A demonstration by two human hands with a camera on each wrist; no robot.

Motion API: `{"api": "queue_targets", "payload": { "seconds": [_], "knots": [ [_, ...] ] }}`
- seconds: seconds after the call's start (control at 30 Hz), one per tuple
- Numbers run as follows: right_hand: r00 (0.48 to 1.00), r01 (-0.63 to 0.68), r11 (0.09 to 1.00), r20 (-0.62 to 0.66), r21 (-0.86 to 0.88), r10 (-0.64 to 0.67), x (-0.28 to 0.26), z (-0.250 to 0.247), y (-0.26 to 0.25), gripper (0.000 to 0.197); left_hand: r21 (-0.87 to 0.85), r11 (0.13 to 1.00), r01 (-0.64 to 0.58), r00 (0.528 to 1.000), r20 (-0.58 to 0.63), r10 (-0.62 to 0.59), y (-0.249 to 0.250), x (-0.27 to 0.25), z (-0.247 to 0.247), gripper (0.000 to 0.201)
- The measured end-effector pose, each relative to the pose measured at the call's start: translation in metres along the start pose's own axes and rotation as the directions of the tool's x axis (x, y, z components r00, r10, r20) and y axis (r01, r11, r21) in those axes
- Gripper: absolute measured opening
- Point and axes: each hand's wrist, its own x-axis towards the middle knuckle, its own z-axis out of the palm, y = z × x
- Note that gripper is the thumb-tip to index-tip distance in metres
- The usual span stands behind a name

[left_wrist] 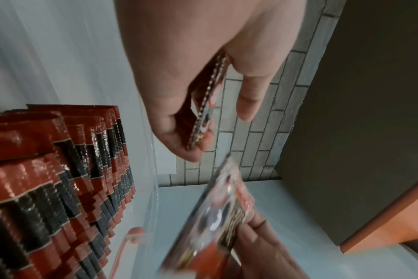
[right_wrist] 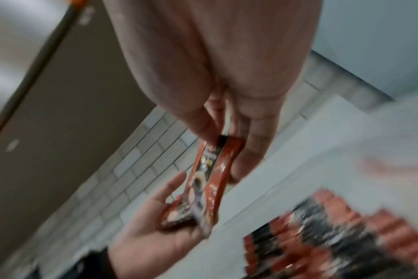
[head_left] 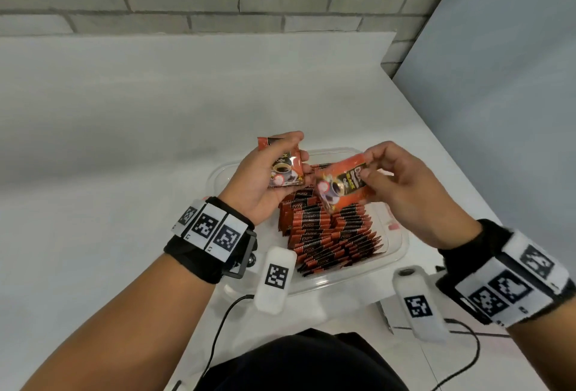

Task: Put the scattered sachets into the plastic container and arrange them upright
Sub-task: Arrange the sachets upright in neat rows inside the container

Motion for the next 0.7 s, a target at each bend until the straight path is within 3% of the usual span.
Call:
{"api": "queue_targets", "payload": {
  "seconds": [0.1, 0.23, 0.4, 0.57, 0.7],
  "knots": [
    [0.956, 0.170, 0.912, 0.287, -0.372, -0.062, -0.013, -0.008, 0.004, 0.013, 0.001, 1.000, 0.011, 1.000, 0.002, -0.011, 0.000, 0.001, -0.001, 0.035],
    [0.872, 0.270, 0.837, 0.489, -0.475, -0.004, -0.022, -0.006, 0.014, 0.013, 0.020, 0.999, 0.027, 1.000, 0.003, -0.027, -0.001, 0.002, -0.001, 0.034],
    [0.824, 0.317, 0.791, 0.565, -0.523, 0.043, -0.024, 0.006, 0.019, 0.013, 0.076, 0.996, 0.049, 0.999, -0.012, -0.048, -0.004, 0.003, 0.001, 0.016],
    [0.863, 0.380, 0.671, 0.505, -0.637, -0.009, -0.026, 0.024, 0.028, 0.018, 0.096, 0.994, 0.053, 0.999, -0.008, -0.053, -0.005, 0.004, 0.001, 0.016],
    [0.845, 0.425, 0.578, 0.534, -0.696, 0.021, -0.022, 0.030, 0.028, 0.020, 0.109, 0.993, 0.051, 0.999, -0.003, -0.051, -0.006, 0.004, 0.000, 0.017]
  ]
}}
